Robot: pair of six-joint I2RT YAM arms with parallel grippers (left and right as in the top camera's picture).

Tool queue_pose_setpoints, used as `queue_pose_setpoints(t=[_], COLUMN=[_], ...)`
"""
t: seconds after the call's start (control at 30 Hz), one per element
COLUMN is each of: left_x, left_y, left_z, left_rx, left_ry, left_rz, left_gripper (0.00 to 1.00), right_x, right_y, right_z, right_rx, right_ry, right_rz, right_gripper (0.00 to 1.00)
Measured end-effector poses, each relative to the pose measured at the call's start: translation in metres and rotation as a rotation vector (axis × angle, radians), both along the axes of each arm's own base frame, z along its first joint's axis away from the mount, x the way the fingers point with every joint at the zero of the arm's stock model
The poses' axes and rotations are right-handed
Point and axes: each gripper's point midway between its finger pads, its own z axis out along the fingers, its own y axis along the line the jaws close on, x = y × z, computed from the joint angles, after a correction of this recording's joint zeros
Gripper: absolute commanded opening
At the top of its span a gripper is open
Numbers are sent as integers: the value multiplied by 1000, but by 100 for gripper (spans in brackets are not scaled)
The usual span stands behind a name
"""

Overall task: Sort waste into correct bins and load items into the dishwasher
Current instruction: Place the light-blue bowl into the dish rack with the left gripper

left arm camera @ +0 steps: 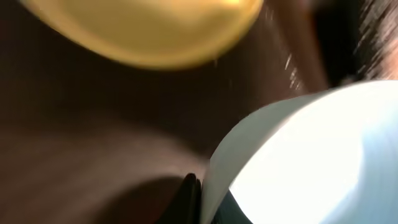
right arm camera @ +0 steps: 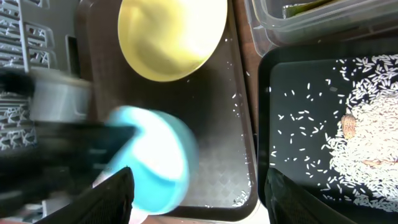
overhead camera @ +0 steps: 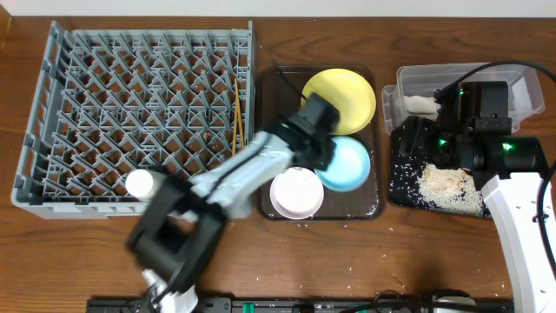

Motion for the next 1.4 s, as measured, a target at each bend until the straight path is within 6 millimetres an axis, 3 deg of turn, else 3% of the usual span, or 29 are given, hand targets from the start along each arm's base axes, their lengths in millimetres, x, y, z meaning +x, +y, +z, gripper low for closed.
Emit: queue_pose_setpoints(t=[0.07,0.1,0.17,0.27,0.3,0.37,0.47,0.7,0.87,1.1,1.17,1.23,1.27,1.4], left_x=[12,15,18,15,12,11,7,11,19,20,18,15,13,4], left_y=[32,58,102,180,212,255,286,313,337,319,318,319,319,315], left_z=[51,76,106,130,136,150,161,142,108,100,99,95,93,81], left_rx=[10,45,141,424,589,845,1112,1432,1544,1497,1473,1451,1445,1414], left_ry=[-82,-133,-213,-321,-364,-451,-534,-550,-456,-477,-470,-443,-425,-356], left_rz=[81,143,252,428,493,585,638,631,627,604,614,613,604,564], left_gripper=[7,7,7,8,7,7,8,7,7,8,17,38,43,46], right_x=[0,0,0,0,0,1,2,1,1,3,3,3,3,4], right_y=[0,0,0,0,0,0,0,0,0,0,0,0,0,0], right_z=[0,0,0,0,0,1,1,1,1,2,2,2,2,2], right_rx=[0,0,0,0,0,0,0,1,0,0,0,1,1,1], right_ry=[0,0,0,-1,-1,-5,-7,-7,-6,-14,-15,-15,-15,-18], right_rz=[0,0,0,0,0,0,0,0,0,0,0,0,0,0], right_gripper=[66,66,66,66,66,66,66,67,67,66,66,66,67,66])
